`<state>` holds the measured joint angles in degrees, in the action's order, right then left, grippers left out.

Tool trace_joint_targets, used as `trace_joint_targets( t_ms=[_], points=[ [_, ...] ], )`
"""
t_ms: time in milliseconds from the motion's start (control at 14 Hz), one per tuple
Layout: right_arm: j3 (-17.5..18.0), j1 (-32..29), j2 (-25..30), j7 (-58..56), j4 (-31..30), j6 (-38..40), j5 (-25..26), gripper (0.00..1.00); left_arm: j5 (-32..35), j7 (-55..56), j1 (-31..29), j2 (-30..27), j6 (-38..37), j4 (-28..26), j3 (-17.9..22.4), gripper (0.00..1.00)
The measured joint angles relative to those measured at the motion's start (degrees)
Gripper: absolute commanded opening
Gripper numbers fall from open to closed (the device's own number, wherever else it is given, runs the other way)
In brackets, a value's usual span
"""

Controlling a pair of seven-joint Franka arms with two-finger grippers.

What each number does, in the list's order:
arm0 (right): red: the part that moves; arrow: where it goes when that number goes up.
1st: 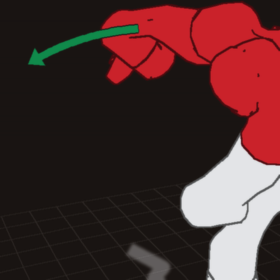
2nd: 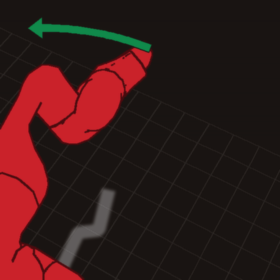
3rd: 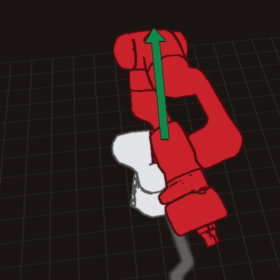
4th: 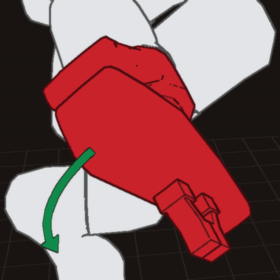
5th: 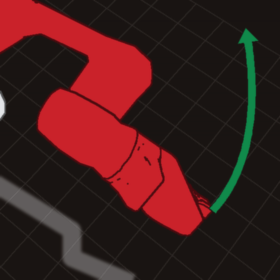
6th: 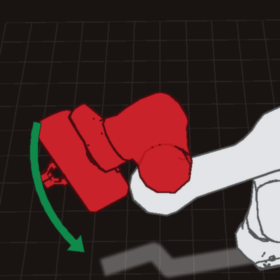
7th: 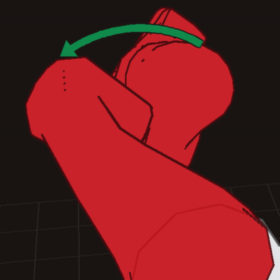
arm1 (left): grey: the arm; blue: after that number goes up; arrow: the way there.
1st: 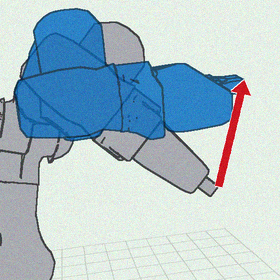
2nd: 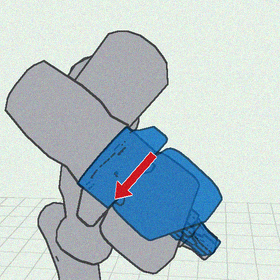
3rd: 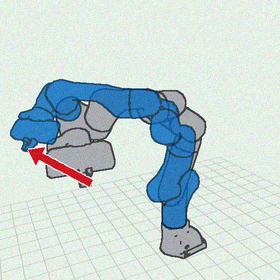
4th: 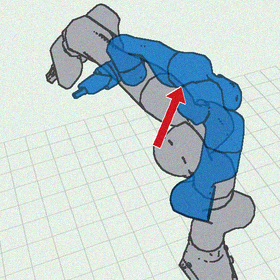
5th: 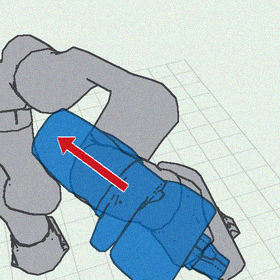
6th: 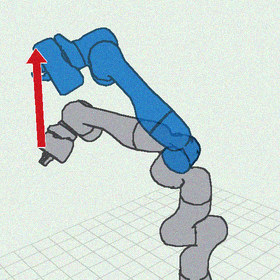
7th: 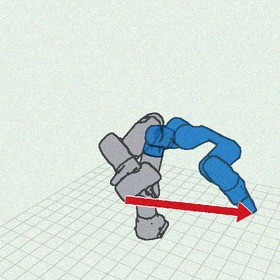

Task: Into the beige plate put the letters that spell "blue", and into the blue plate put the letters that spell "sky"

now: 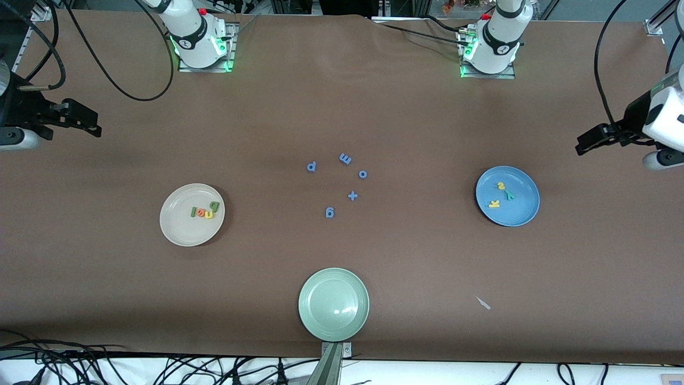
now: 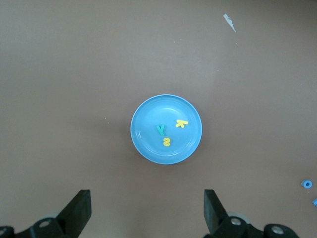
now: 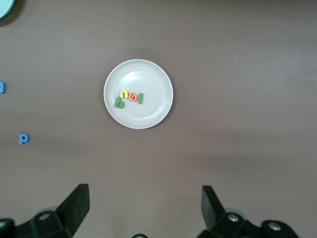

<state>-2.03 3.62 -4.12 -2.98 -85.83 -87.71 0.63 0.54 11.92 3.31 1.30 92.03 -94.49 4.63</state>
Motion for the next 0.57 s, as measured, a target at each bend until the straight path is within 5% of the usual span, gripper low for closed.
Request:
trace_joint_targets(
  t_ms=[570],
  points=[
    [0.4,0.1,0.0,0.1,0.6,-0.6,0.1,1.00,-0.9,-2.8,0.4,-0.9,-3.7,0.6,0.2,1.00]
  ],
)
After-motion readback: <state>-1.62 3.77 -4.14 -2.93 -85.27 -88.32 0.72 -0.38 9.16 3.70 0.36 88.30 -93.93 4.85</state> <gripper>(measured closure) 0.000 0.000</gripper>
